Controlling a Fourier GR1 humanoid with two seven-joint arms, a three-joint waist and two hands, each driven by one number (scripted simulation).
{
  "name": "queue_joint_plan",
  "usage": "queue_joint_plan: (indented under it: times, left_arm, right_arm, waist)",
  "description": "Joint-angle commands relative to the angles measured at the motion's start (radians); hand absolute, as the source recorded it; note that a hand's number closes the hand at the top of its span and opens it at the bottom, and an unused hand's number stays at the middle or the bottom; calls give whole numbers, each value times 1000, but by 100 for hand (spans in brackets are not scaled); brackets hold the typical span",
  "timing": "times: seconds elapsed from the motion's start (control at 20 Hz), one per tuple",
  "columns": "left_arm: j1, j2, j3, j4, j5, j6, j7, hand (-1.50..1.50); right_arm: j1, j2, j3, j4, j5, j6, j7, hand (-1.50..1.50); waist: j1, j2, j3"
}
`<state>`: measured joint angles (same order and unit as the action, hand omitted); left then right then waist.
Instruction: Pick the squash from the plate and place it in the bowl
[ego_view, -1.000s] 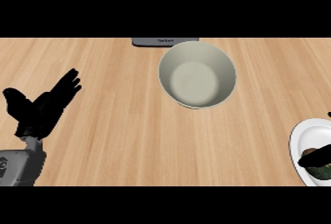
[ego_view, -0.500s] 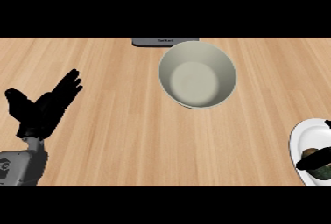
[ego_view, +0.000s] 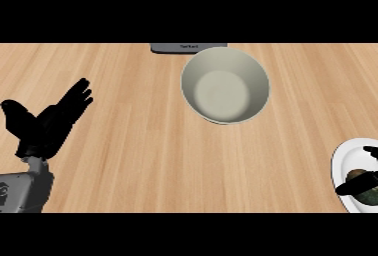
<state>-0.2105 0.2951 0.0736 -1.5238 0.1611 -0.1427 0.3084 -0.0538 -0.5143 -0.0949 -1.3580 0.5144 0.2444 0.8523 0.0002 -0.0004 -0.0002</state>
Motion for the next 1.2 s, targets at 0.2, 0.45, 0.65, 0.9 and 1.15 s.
queue_joint_plan:
  times: [0.2,0.45,0.65,0.9,1.15]
  left_arm:
    - [24,-17,18,-70,-13,1,40,0]
    - [36,-23,35,-19,-37,-36,-24,0]
    - [4,-63,11,-4,-50,-19,-6,0]
    - [30,-23,51,-60,-15,-50,27,0]
    - [18,-38,38,-35,-39,-32,20,0]
  right_arm:
    - [50,37,-3,61,117,-121,-172,150]
    - [52,18,-38,-17,123,-48,-170,150]
    - [-52,46,-27,78,171,-78,-188,150]
    - [52,42,30,-67,189,-55,-284,150]
    - [182,45,187,-290,230,-43,-430,150]
  waist:
    - [0,-1,0]
    - [-2,0,0]
    - [2,0,0]
    - [1,-2,0]
    - [-15,-6,0]
